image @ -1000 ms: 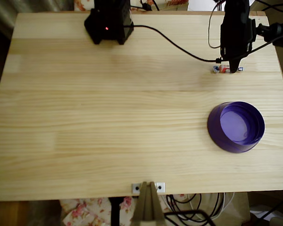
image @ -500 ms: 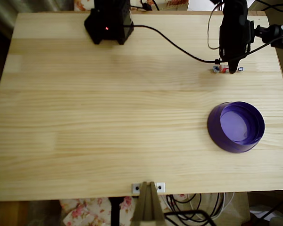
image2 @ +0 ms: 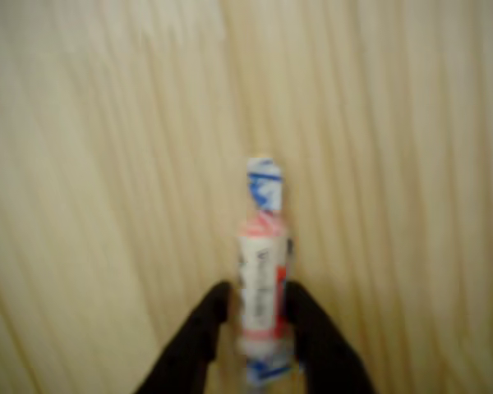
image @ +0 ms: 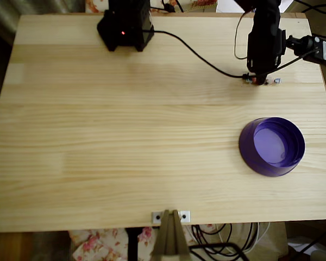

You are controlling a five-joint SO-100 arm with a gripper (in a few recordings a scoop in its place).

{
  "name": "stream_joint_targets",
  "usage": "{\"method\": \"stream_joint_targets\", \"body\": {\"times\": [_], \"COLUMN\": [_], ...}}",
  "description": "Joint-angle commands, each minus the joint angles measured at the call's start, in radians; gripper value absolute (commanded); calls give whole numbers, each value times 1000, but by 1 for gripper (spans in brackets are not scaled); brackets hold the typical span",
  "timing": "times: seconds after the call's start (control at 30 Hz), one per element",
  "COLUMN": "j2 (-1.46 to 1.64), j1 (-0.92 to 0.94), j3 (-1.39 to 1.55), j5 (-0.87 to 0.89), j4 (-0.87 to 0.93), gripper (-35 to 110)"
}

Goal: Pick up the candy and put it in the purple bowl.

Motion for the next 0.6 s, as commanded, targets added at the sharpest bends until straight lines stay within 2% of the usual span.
{"method": "stream_joint_targets", "body": {"times": [0.0,0.13,0.57], "j2": [26,14,121], "j1": [-8,-9,43], "j3": [-69,-86,-92], "j5": [-3,-3,12], "j4": [18,31,67], "gripper": [8,0,0]}}
